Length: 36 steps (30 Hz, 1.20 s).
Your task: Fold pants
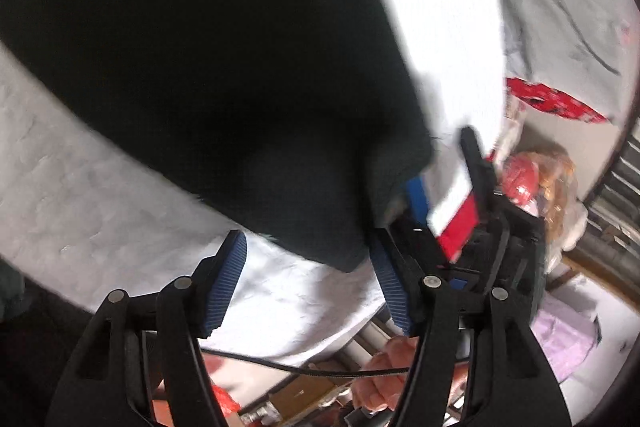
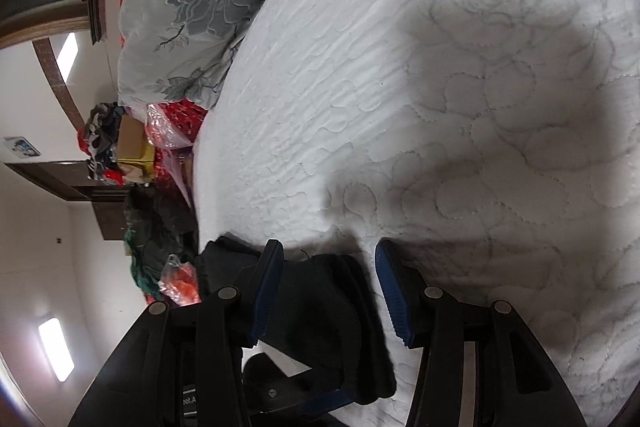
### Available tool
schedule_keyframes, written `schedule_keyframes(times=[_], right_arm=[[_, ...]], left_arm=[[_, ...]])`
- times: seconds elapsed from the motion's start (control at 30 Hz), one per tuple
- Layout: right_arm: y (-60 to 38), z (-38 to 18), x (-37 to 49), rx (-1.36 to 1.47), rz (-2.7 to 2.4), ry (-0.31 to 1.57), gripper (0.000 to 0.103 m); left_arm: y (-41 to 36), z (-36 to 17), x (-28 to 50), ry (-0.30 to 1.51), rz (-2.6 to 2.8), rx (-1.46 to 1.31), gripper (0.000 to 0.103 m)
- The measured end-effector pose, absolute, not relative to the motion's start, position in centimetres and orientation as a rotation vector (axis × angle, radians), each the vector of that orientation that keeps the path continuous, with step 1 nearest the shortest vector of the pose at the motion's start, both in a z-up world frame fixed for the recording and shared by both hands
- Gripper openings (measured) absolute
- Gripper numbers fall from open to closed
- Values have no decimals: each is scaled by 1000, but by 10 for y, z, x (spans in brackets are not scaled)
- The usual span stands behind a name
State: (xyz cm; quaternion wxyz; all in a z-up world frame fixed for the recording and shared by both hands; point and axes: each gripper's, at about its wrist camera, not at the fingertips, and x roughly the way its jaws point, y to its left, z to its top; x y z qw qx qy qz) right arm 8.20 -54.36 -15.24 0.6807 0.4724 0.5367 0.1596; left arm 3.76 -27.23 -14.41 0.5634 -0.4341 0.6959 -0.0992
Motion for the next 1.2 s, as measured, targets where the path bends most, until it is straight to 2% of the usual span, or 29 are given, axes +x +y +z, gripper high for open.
schedule_keyframes(times=[0.47, 0.5, 0.53, 0.6, 0.73, 0.77, 0.9, 1.2], right_arm=[[-543, -165, 87, 1166, 446, 1192, 49], [-542, -165, 88, 1165, 443, 1188, 49], [-542, -165, 88, 1170, 439, 1182, 47], [-542, -165, 89, 1162, 436, 1182, 43], [-541, -165, 87, 1117, 421, 1204, 27], [-541, -165, 85, 1094, 403, 1210, 18], [-534, -152, 82, 998, 369, 1183, 15], [-519, -113, 70, 874, 314, 1142, 11]], left_arm=[[-280, -149, 47, 1614, -272, -1029, 57], [-286, -148, 54, 1612, -280, -1014, 49], [-286, -147, 54, 1611, -287, -996, 37], [-286, -148, 56, 1622, -292, -967, 25], [-282, -151, 55, 1645, -301, -960, 14], [-281, -151, 54, 1650, -304, -956, 13], [-276, -154, 54, 1676, -321, -997, 9], [-265, -140, 53, 1684, -387, -1022, 8]])
